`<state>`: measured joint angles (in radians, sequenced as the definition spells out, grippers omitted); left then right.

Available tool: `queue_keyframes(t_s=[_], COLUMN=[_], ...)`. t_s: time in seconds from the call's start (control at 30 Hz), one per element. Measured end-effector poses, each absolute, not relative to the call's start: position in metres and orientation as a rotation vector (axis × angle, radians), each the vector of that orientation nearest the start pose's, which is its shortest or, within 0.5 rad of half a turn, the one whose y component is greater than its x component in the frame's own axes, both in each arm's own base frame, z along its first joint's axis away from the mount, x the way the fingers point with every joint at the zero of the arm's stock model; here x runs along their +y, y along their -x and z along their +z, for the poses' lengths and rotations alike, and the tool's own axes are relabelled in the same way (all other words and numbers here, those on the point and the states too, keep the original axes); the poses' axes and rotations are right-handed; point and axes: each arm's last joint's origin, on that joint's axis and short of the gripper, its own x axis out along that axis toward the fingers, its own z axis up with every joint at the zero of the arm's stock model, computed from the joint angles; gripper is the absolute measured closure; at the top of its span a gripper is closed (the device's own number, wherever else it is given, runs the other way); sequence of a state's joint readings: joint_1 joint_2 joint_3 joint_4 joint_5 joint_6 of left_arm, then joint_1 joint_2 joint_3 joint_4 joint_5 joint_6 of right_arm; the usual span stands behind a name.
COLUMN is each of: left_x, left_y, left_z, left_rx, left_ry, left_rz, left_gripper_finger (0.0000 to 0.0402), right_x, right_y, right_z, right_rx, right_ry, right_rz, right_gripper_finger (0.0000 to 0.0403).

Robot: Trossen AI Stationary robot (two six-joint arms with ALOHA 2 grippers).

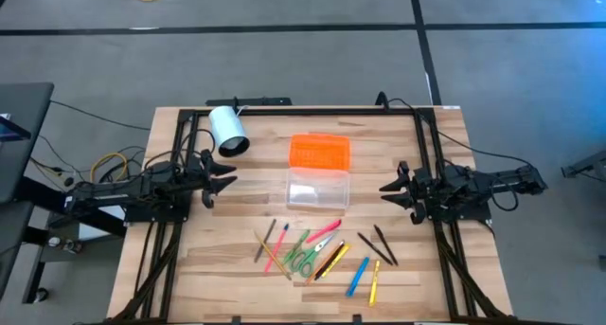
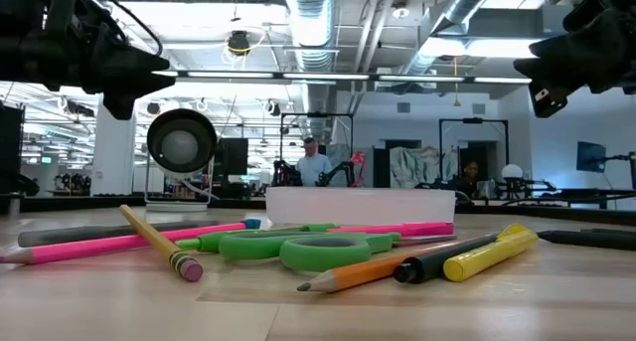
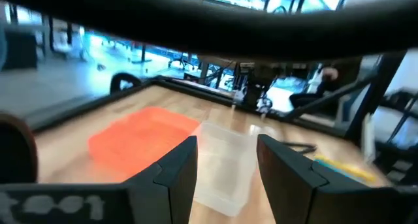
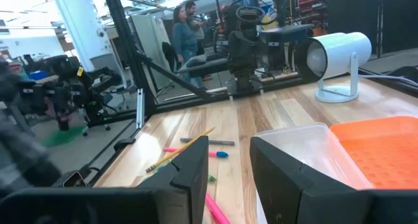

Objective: Pick & place school supplies into a supply box
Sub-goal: Put the yellow pencil into the orange supply box

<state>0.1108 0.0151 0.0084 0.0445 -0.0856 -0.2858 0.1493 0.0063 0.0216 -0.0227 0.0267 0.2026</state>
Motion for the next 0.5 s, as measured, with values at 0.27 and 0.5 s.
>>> queue_keyframes(t_s=[0.27, 0.5], left_x=[0.013, 0.015], left_y=[-0.096, -0.095], left_z=[0.181, 0.184], left_rx=[-0.224, -0.279], left_ry=[0.818, 0.902], left_rz=[0.129, 0.186], left_gripper_finger=[0.0253, 0.0253], right_x=[0.011, 0.009], right_y=[-0.096, -0.093], right_z=[0.171, 0.193], right_rx=[-0.022, -0.252], right_ry=[-0.231, -0.423], right_rz=[0.07, 0.069], right_gripper_finger=[0.0294, 0.0294])
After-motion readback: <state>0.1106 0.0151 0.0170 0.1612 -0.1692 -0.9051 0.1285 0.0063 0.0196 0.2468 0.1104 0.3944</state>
